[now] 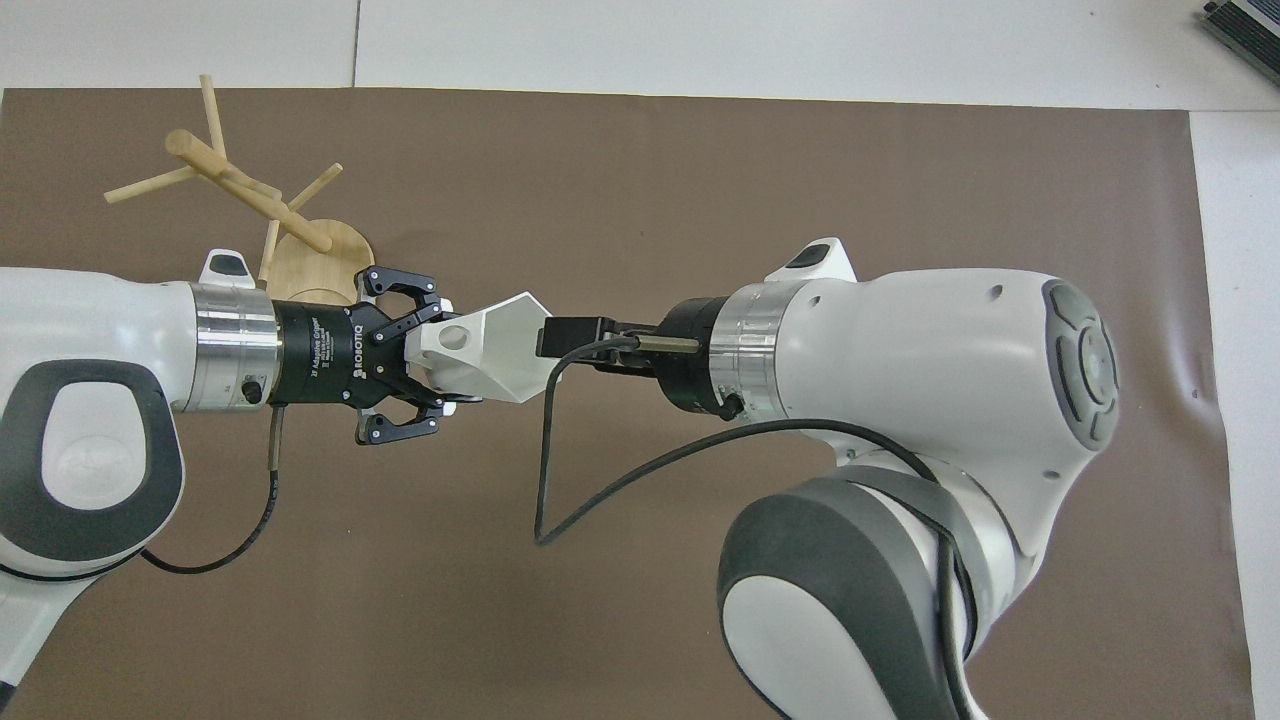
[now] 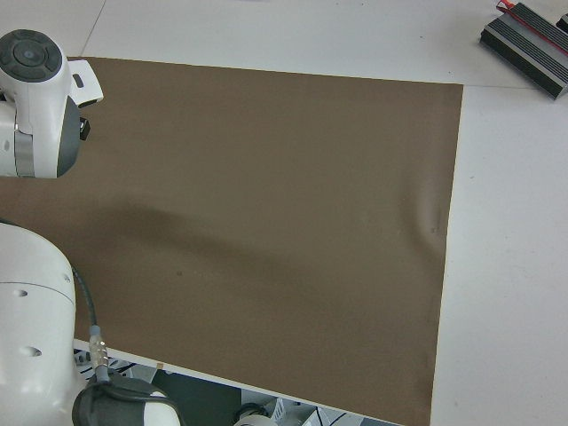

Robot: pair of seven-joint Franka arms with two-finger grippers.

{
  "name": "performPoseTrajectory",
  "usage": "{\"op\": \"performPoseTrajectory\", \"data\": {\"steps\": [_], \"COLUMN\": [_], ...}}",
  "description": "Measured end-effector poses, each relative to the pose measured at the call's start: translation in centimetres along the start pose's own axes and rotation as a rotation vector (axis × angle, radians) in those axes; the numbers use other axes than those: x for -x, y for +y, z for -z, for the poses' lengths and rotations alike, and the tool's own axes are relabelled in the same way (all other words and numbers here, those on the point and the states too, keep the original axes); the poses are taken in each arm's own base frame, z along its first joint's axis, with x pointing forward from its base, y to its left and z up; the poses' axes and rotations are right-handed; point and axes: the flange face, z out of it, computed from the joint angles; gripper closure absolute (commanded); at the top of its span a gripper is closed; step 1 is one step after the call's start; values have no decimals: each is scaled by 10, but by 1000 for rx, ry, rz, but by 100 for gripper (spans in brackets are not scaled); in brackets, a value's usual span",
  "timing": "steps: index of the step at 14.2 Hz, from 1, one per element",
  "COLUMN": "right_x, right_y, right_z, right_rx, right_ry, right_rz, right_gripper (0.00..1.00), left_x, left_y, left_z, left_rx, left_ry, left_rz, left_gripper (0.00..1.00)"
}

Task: Hang cup on rack
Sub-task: 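Carry the cup toward the rack while the right gripper withdraws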

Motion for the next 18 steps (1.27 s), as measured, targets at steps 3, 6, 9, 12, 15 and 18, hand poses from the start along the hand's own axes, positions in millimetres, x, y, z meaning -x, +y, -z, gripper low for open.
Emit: {"op": "performPoseTrajectory", "data": {"steps": [3,6,9,12,15,18], "right_x": [0,-2,-13,-38,-55,-67], "right_y": [0,2,13,43,66,88], "right_z": [0,1,8,26,40,51], "right_rx": [0,0,6,66,148,287], "right_ry": [0,2,21,77,124,152], "right_rz": [0,-3,-23,-11,32,109], "right_gripper": [0,0,0,0,0,0], "left_x": [-27,-56,-76,-82,-89,-93], "left_y": [5,8,8,13,19,23], "left_z": [14,16,14,16,14,14], "left_rx": [20,96,171,256,321,360], "left_ry": [92,149,173,179,178,170], "left_rz": [4,82,204,315,417,500], "left_gripper": [100,100,100,100,100,100]}}
